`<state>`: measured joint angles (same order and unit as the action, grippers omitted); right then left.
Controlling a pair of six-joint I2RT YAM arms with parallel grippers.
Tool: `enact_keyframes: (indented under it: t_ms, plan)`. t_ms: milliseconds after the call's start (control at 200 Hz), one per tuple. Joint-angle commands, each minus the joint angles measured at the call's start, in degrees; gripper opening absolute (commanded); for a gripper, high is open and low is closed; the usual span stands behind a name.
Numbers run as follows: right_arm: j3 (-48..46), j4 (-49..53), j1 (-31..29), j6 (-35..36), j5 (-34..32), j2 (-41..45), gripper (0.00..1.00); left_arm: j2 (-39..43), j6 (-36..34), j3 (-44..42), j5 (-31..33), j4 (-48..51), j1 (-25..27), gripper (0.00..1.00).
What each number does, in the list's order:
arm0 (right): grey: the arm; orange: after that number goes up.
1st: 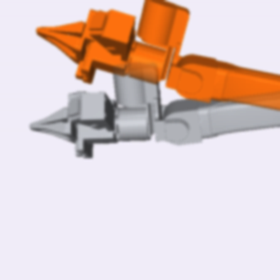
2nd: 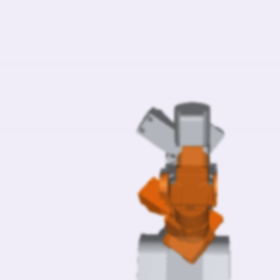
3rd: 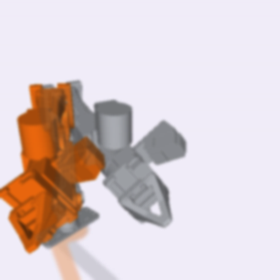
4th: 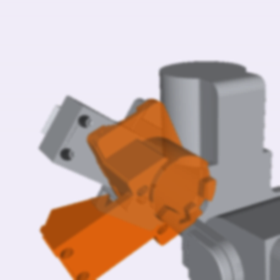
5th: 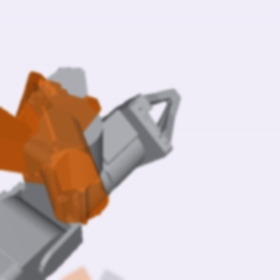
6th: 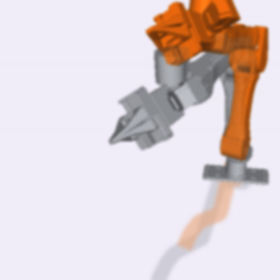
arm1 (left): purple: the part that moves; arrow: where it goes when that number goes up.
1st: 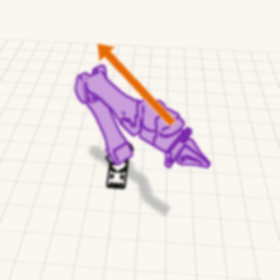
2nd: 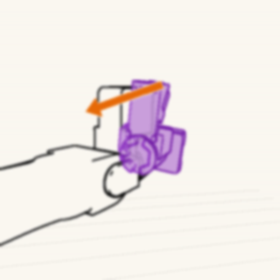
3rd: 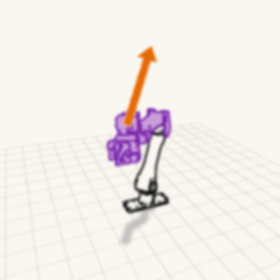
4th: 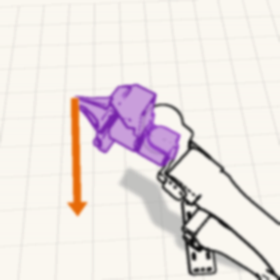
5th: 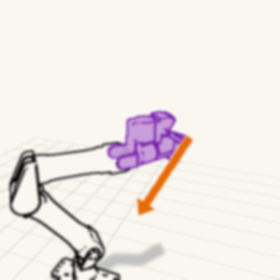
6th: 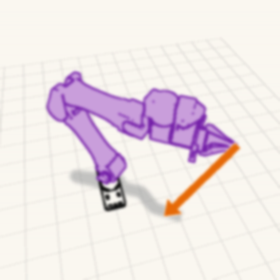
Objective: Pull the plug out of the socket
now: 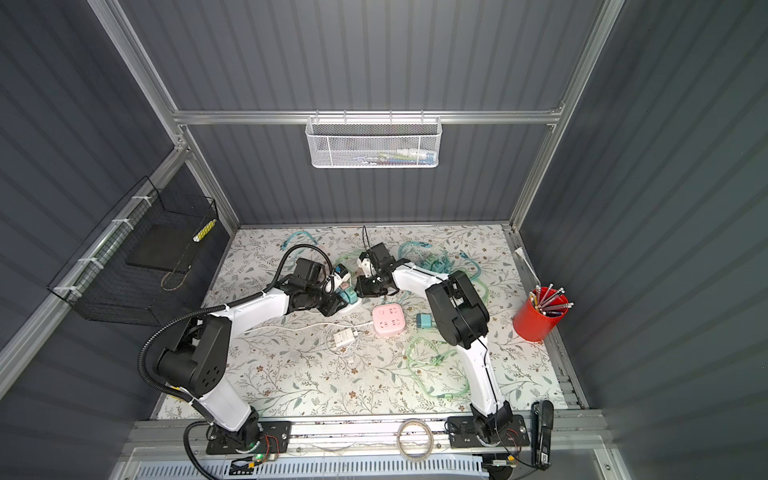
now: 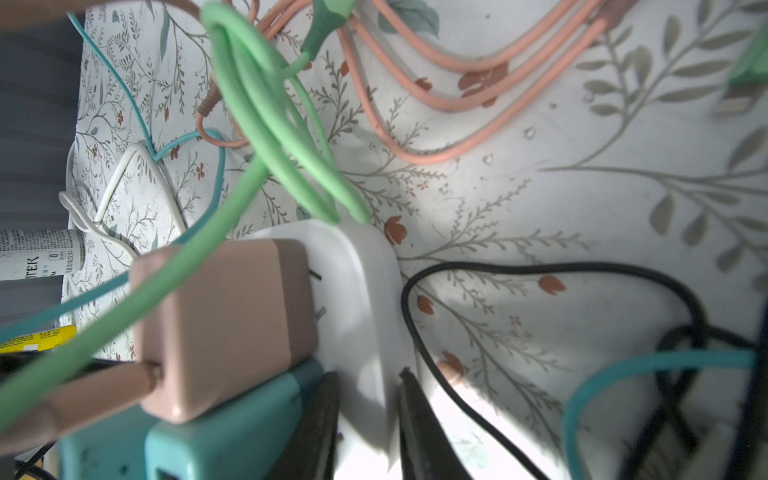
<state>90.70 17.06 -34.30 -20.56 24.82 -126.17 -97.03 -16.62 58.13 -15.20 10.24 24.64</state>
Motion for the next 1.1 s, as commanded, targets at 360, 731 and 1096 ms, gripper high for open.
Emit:
enact_keyframes:
  t_ms: [360,731,1096]
  plan:
    - [-4.7,4.4,-0.1,-1.3,-0.9,-0.8,0.27,4.0,1.4,-1.1,0.0,-4.2,-1.6,0.28]
    - [-5.8,1.2,0.1,-1.5,0.9,0.5,0.32,7.4,9.7,-5.5,-0.5,-9.3,-6.4,0.28]
    - [-5.3,-0.6,0.4,-2.0,2.0,2.0,0.40,8.4,16.1,-6.1,2.3,-9.5,-7.0,0.30]
